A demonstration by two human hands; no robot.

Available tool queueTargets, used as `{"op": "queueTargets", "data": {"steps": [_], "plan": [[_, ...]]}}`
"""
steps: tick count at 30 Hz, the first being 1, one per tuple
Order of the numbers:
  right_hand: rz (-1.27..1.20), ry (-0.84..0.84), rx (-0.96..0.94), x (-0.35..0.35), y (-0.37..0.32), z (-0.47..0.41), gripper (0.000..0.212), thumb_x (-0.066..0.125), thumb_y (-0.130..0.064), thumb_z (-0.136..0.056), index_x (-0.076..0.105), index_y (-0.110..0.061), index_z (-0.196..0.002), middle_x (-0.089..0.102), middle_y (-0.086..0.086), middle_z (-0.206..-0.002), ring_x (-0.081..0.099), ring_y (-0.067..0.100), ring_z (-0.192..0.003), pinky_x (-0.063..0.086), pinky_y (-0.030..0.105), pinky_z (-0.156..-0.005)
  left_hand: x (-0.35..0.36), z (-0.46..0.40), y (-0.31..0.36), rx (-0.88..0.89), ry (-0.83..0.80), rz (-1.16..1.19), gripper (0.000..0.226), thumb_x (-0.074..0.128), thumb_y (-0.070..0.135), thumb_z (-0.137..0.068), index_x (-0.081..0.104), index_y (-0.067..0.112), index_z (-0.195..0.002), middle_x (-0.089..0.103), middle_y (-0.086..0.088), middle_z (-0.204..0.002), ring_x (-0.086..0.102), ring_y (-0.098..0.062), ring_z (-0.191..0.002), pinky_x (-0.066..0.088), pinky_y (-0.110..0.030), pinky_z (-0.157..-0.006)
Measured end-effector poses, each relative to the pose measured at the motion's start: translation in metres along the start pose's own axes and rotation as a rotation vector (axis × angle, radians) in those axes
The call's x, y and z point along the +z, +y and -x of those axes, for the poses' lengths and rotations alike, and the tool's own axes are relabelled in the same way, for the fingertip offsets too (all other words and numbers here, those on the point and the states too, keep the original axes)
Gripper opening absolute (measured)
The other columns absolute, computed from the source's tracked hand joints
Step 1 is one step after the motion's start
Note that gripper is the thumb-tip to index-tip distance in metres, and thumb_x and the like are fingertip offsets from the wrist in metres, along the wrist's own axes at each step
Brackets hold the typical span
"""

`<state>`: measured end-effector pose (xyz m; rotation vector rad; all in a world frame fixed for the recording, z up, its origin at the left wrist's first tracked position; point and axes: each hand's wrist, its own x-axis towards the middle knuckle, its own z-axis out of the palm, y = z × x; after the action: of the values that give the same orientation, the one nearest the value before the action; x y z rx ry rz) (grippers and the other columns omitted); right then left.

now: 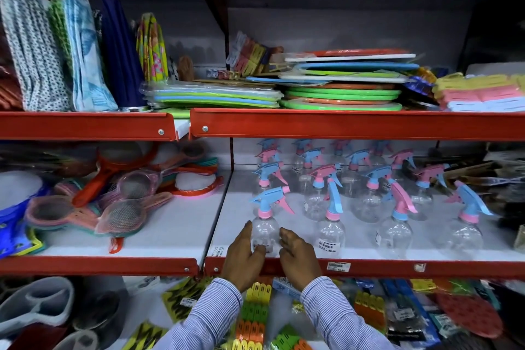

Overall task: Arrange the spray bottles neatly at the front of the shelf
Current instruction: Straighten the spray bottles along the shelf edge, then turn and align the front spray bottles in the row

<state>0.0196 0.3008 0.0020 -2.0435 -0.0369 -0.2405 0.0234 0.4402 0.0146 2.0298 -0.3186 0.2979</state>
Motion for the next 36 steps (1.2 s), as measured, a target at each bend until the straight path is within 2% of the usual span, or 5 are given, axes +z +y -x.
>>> {"op": "queueTargets", "data": {"steps": [18,21,27,32,36], "plan": [[0.03,0.006,0.025,0.0,0.002,0.001,0.052,0.045,-0.002,-0.089,0.043,-0.012,-0.14,0.054,0.007,-0.141,0.052,0.016,-0.128,0.04,0.034,-0.112,-0.001,0.0,-0.002,-0.003,-0.035,-0.01,0.049,0.049,0.011,-0.09,0.041,0.017,-0.138,0.04,0.018,-0.116,0.04,0.004,-0.103,0.022,0.016,-0.067],[0.051,0.033,0.007,-0.003,0.003,0.005,0.053,0.046,-0.002,-0.089,0.042,-0.012,-0.141,0.051,0.007,-0.143,0.05,0.016,-0.131,0.038,0.031,-0.112,-0.003,0.001,-0.002,-0.02,-0.054,-0.017,0.053,0.048,0.015,-0.092,0.034,0.018,-0.143,0.043,0.014,-0.13,0.045,-0.007,-0.122,0.021,0.01,-0.092],[0.026,0.286,-0.104,-0.024,0.015,0.035,0.047,0.05,0.002,-0.084,0.063,-0.024,-0.121,0.068,-0.007,-0.118,0.06,-0.009,-0.106,0.043,0.004,-0.092,-0.006,0.015,-0.001,0.092,0.161,-0.038,0.053,0.054,0.022,-0.087,0.043,0.021,-0.138,0.049,0.0,-0.14,0.046,-0.018,-0.129,0.038,-0.036,-0.111],[-0.027,0.604,-0.099,-0.059,0.034,0.053,0.033,0.056,0.001,-0.082,0.072,-0.027,-0.087,0.075,-0.013,-0.083,0.068,-0.004,-0.078,0.051,0.008,-0.066,0.023,0.031,0.015,0.267,0.196,-0.005,0.039,0.055,0.015,-0.074,0.059,0.031,-0.109,0.06,0.011,-0.107,0.055,0.002,-0.105,0.042,-0.01,-0.089],[-0.058,0.68,-0.109,-0.091,0.048,0.04,0.036,0.054,0.008,-0.078,0.065,-0.025,-0.09,0.072,-0.004,-0.087,0.067,0.013,-0.078,0.051,0.017,-0.068,0.063,0.028,0.033,0.209,0.107,0.036,0.044,0.061,0.012,-0.074,0.056,0.027,-0.114,0.062,0.01,-0.111,0.057,-0.001,-0.104,0.048,-0.019,-0.089]]}}
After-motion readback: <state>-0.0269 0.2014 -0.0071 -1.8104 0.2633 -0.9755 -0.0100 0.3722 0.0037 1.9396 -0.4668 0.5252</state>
